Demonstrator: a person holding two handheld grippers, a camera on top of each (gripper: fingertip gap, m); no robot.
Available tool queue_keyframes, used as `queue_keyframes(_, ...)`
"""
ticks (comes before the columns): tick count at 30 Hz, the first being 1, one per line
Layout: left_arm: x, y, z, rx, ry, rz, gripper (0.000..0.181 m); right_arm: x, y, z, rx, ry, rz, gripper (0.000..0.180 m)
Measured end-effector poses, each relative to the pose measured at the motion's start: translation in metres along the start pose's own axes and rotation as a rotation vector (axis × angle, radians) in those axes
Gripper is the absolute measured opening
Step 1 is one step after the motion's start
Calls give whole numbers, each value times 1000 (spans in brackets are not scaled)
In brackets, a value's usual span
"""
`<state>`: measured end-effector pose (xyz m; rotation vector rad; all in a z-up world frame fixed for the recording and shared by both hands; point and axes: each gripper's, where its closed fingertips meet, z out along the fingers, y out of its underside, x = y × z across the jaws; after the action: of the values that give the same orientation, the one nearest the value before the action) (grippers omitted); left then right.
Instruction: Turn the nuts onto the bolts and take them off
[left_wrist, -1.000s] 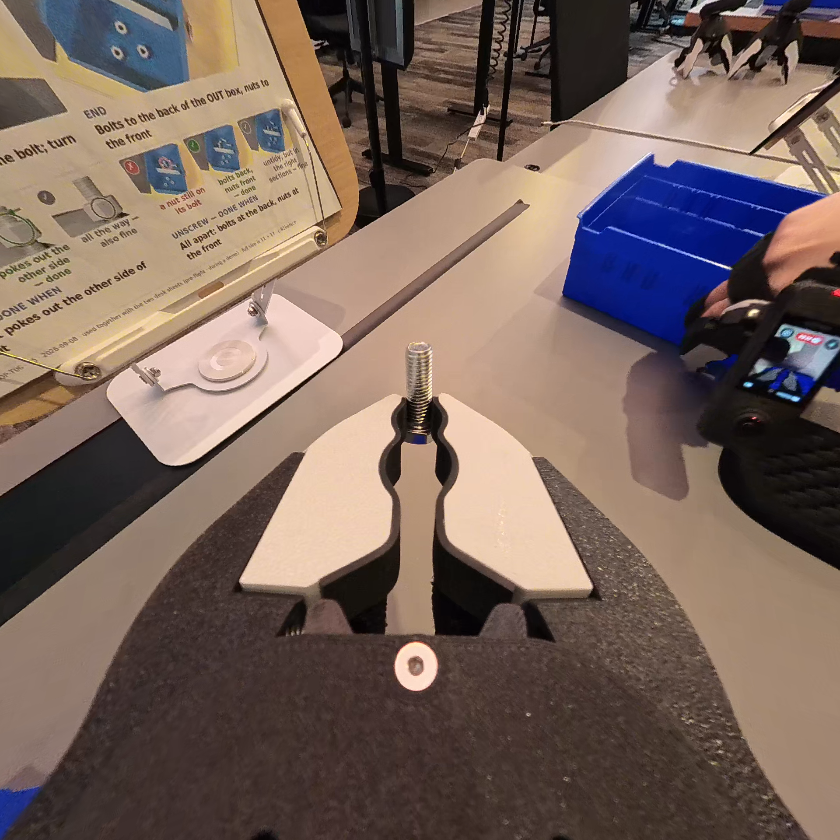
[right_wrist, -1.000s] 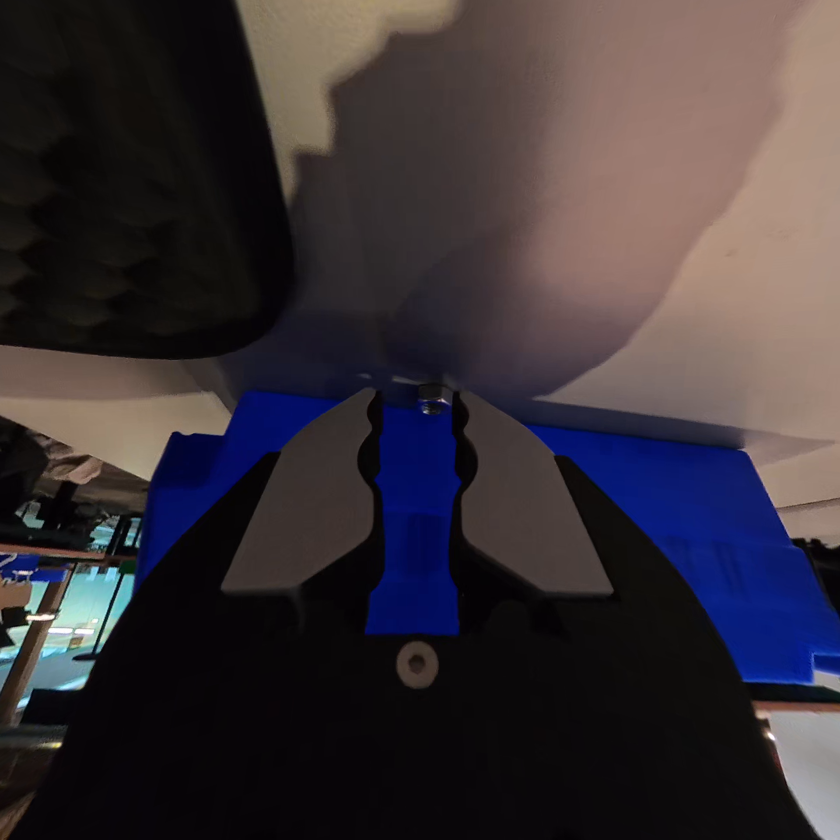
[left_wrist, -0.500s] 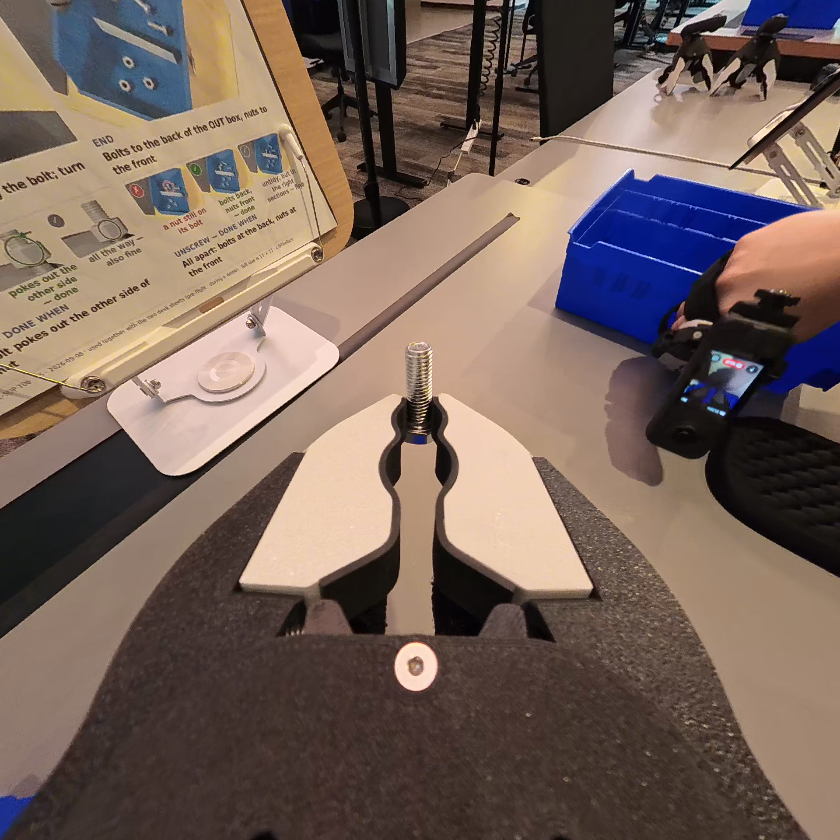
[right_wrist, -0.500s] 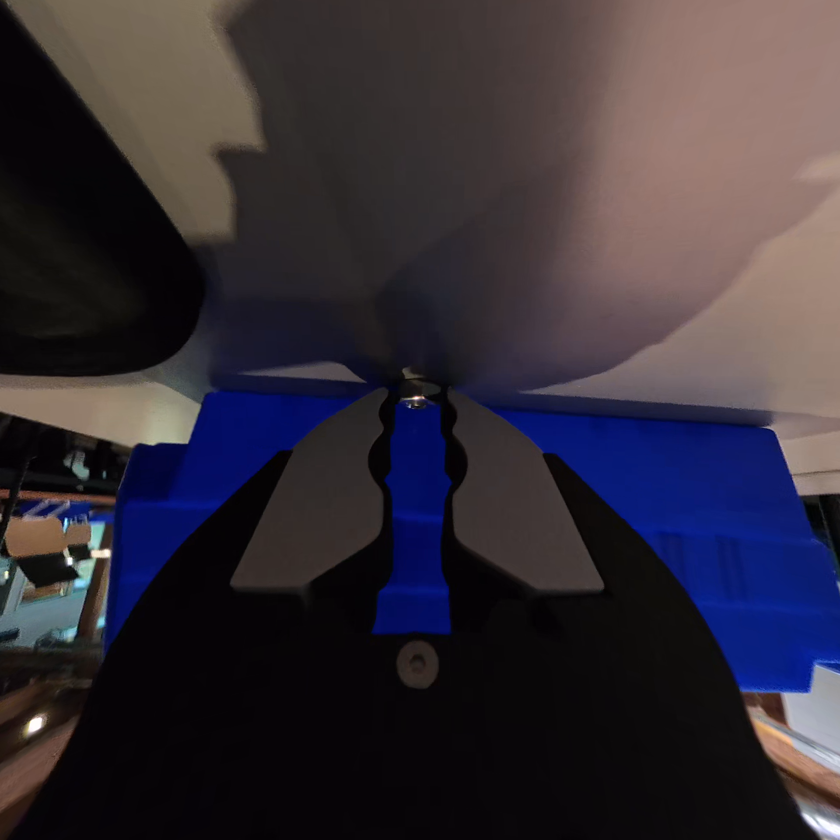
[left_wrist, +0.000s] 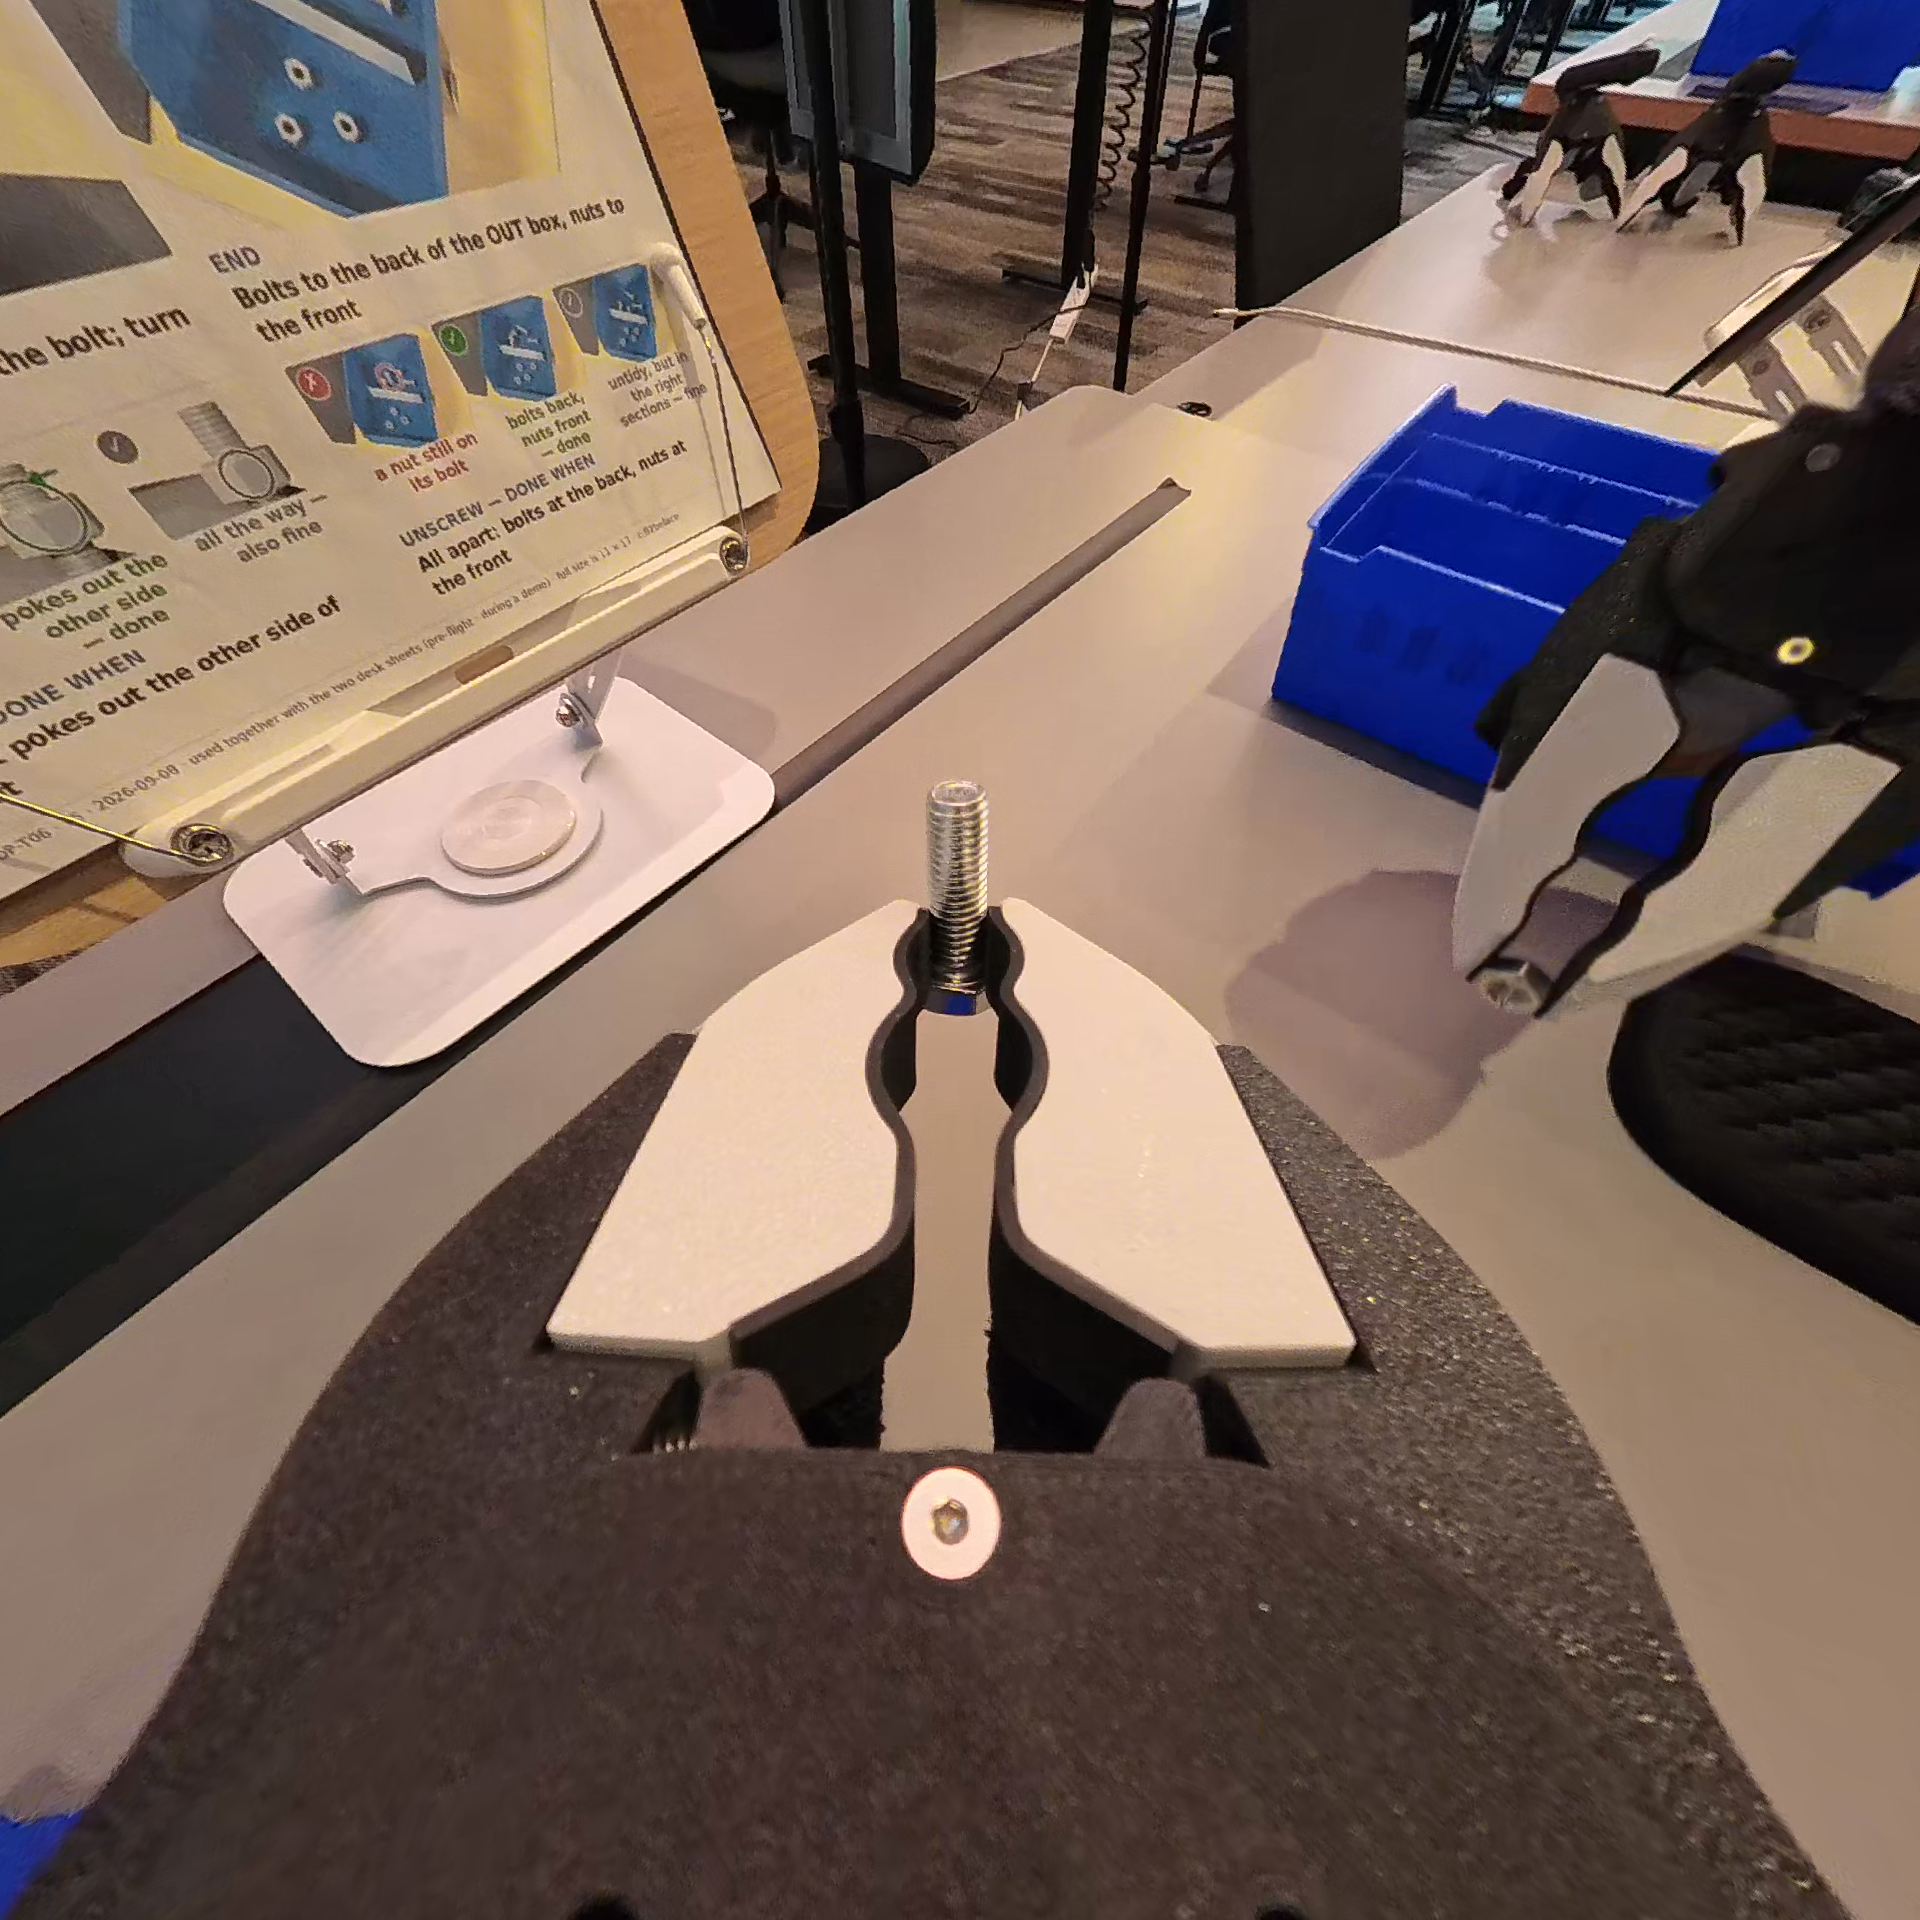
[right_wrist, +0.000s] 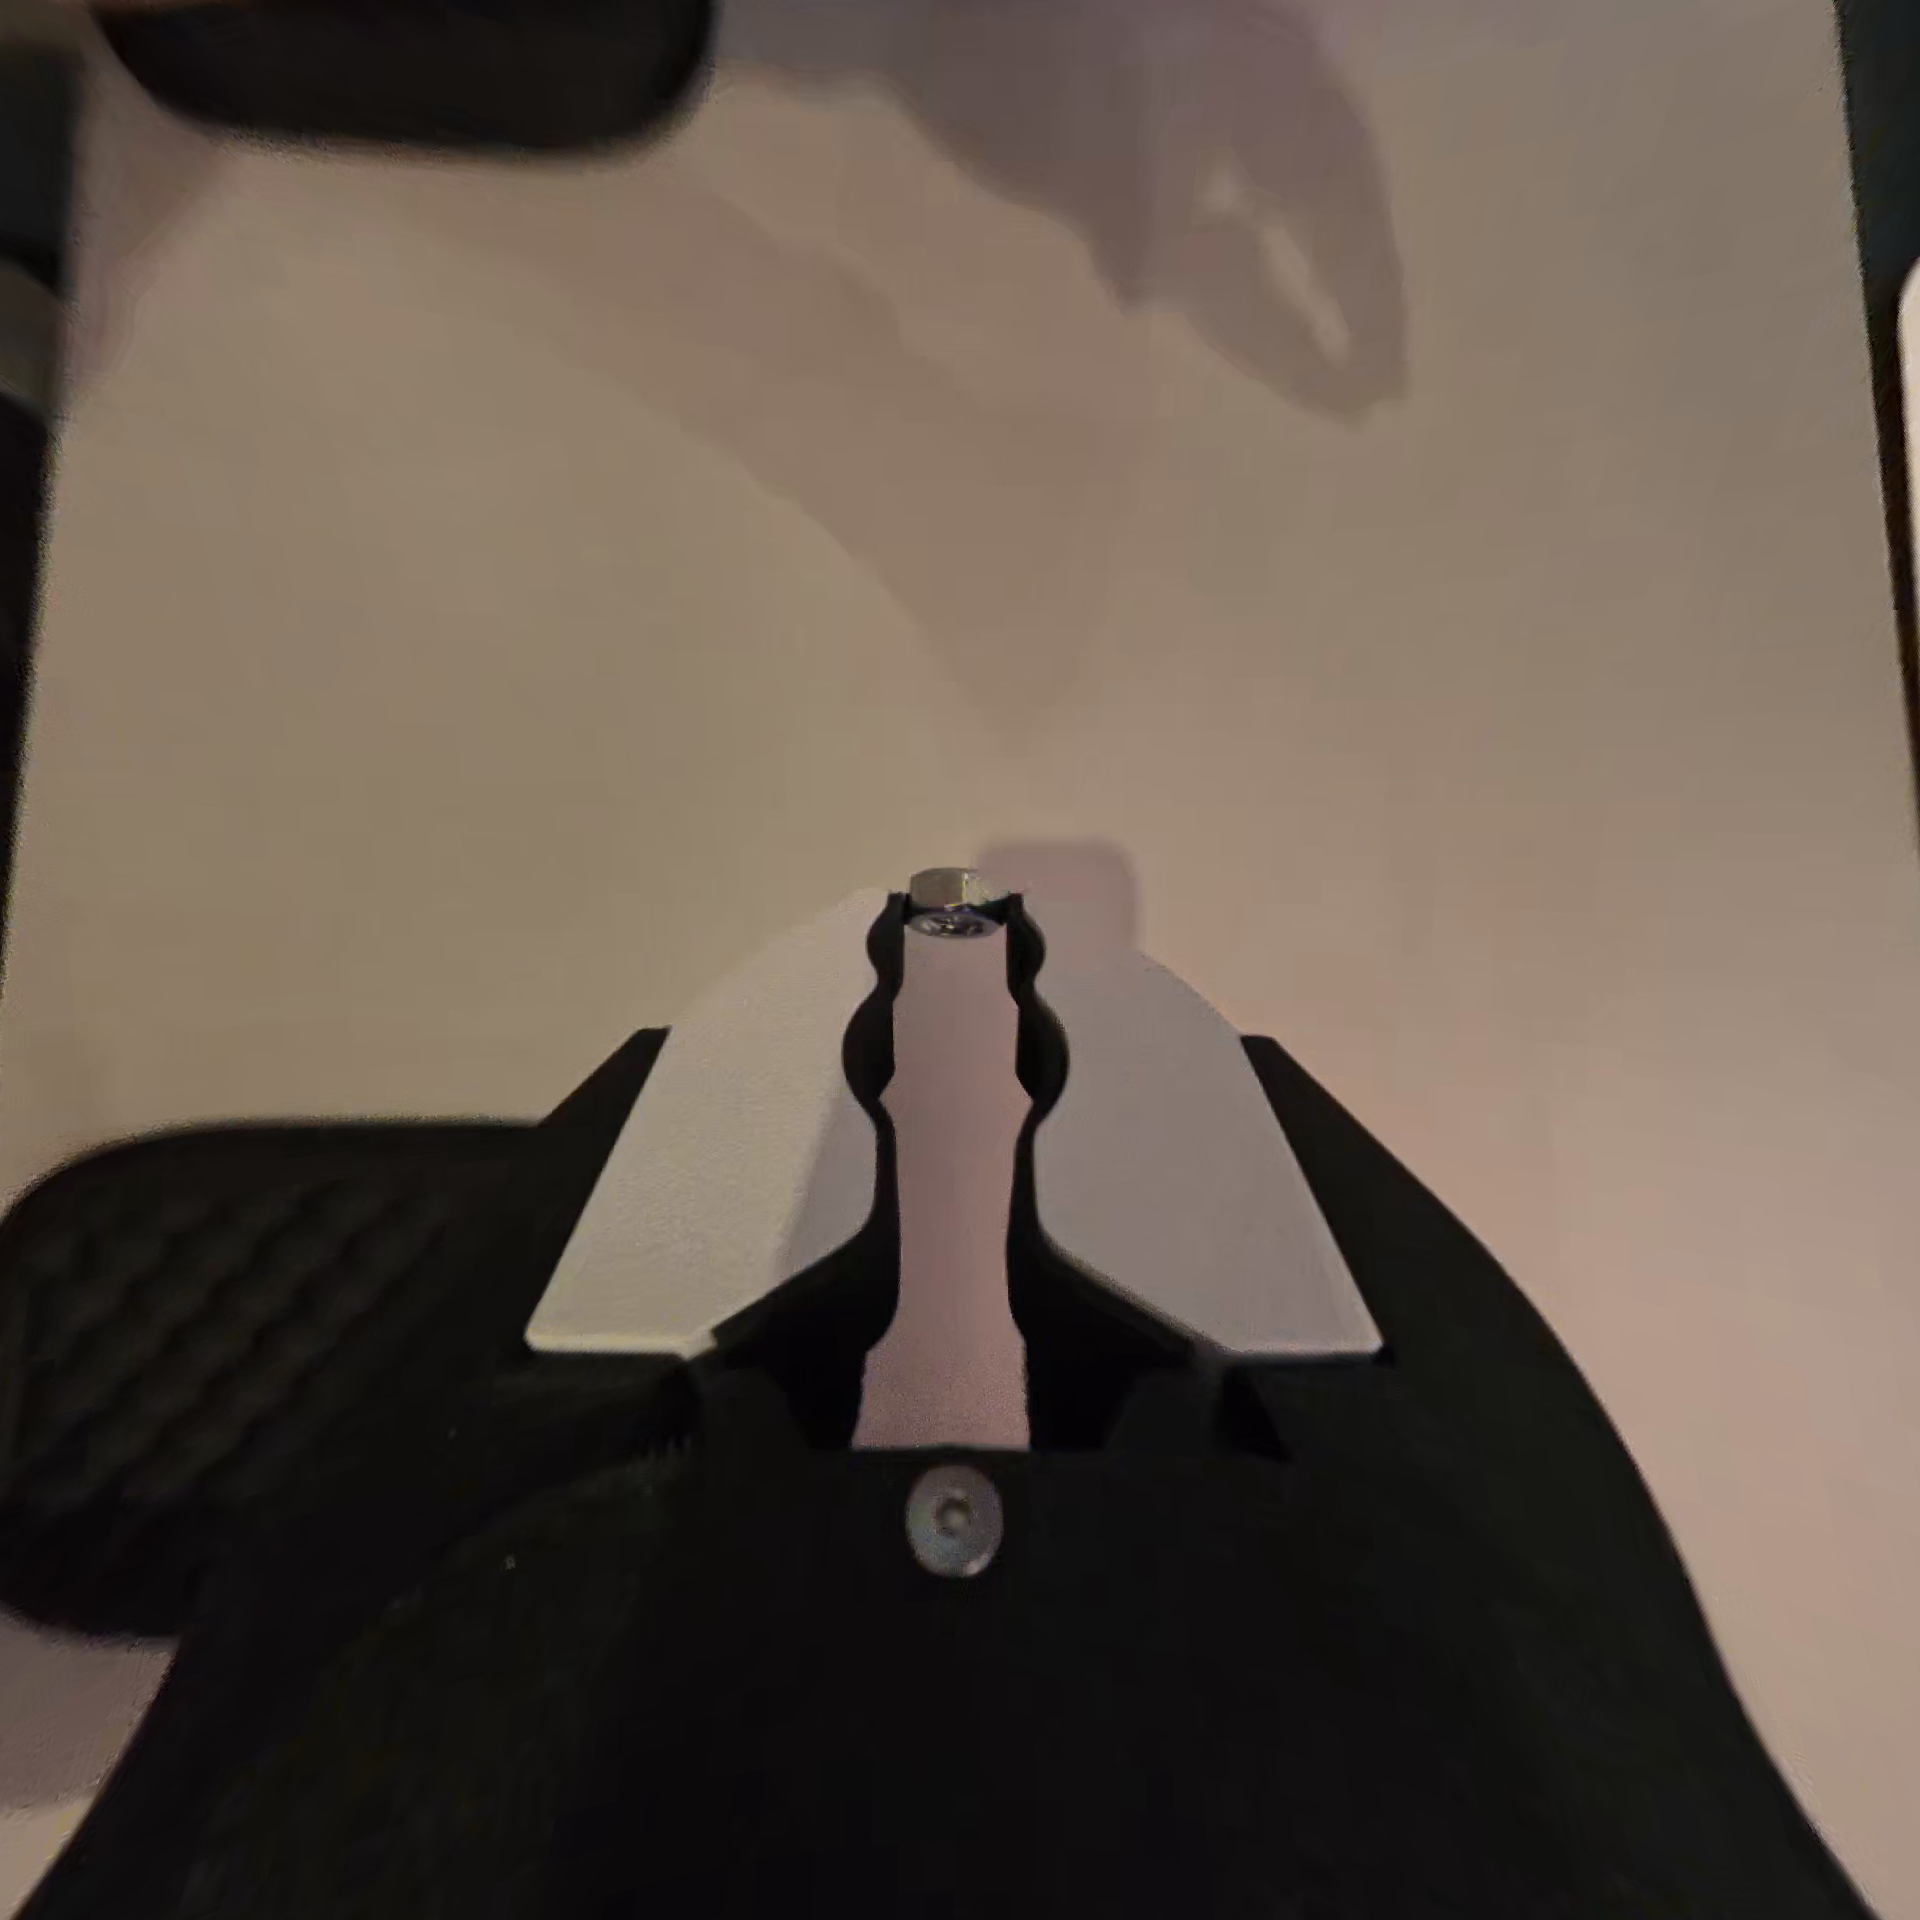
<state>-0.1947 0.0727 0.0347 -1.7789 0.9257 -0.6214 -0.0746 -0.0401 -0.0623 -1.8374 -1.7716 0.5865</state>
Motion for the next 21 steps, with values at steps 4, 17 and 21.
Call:
queue_keyframes(4, 2, 5, 3, -21, 16, 7, 9, 5, -41, 16, 223, -76, 17, 18)
queue_keyframes(17, 57, 49, 11, -263, 270, 288, 9, 54, -82, 3, 321, 92, -43, 18)
queue_keyframes(21, 64, 59, 18, -315, 282, 326, 9, 55, -80, 4, 354, 99, -58, 18)
